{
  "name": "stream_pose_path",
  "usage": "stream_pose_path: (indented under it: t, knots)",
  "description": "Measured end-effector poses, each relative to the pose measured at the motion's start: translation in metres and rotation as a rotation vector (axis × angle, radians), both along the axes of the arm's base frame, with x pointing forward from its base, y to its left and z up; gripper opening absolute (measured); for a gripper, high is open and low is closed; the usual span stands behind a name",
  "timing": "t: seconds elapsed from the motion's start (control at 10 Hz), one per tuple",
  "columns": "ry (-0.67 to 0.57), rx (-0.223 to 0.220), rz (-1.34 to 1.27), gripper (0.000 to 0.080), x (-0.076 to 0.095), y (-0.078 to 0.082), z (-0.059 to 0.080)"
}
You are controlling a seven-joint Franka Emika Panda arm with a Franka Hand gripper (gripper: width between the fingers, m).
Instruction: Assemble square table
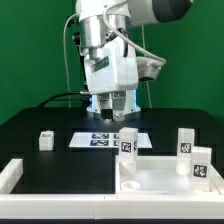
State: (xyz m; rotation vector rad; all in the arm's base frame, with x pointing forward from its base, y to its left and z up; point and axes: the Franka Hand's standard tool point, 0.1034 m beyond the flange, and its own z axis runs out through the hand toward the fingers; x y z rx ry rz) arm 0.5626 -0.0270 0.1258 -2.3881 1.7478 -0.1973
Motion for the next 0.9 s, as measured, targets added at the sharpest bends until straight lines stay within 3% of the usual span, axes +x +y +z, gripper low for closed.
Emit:
stream_pose_path:
  t: [0.4, 0.5, 0.7, 0.9]
  knots:
    - [-0.018, -0.071, 0.325, 0.0649, -0.001, -0.001, -0.002]
    - [-0.015, -0.100, 0.469, 0.0649, -0.011, -0.014, -0.009]
    - [0.015, -0.136, 0.716, 0.0649, -0.048, -0.065, -0.028]
    - [0.044, -0.113, 0.913, 0.0649, -0.073, -0.101, -0.041]
